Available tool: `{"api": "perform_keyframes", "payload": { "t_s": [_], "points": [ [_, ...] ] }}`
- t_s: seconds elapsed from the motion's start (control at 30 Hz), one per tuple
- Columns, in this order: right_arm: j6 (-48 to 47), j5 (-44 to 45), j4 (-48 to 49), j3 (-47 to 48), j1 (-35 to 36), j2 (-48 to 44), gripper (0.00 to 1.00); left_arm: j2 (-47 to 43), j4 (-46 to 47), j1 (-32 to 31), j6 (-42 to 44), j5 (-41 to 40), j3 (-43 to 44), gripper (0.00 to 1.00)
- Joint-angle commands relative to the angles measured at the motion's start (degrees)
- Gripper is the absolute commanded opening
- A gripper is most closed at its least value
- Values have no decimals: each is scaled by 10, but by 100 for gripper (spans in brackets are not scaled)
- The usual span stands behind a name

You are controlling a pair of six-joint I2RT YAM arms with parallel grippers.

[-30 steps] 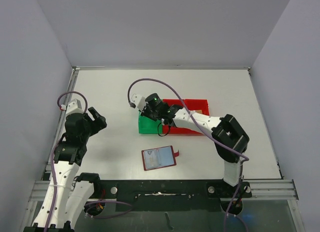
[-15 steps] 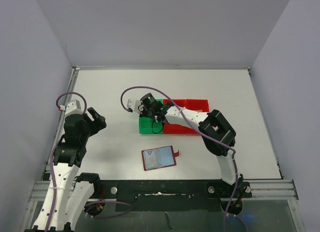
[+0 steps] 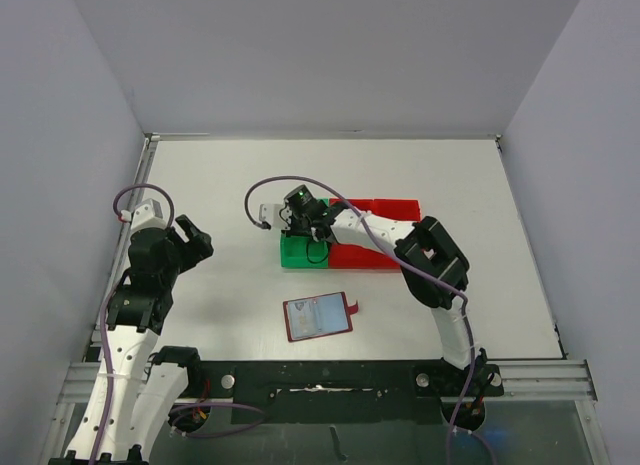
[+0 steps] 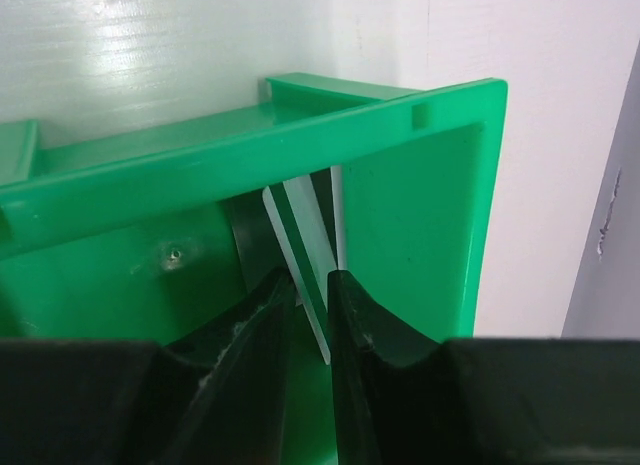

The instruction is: Take the credit cards out of the card holder

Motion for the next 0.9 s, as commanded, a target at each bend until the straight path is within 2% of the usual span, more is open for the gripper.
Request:
{"api": "perform_keyframes", "payload": {
  "t_s": [0.0, 0.43, 0.7, 0.87],
  "points": [
    [1, -21, -18, 34, -5, 3, 23, -2, 18, 3, 8, 8, 9, 73],
    [92, -31, -63, 82, -8, 31, 30, -2, 20, 3, 9, 18, 8, 73],
    [138, -48, -45, 82, -16, 14, 32, -2, 19, 3, 9, 18, 8, 73],
    [197, -92, -4, 71, -34, -27, 31, 2, 20, 3, 9, 20, 8, 73]
  ]
}}
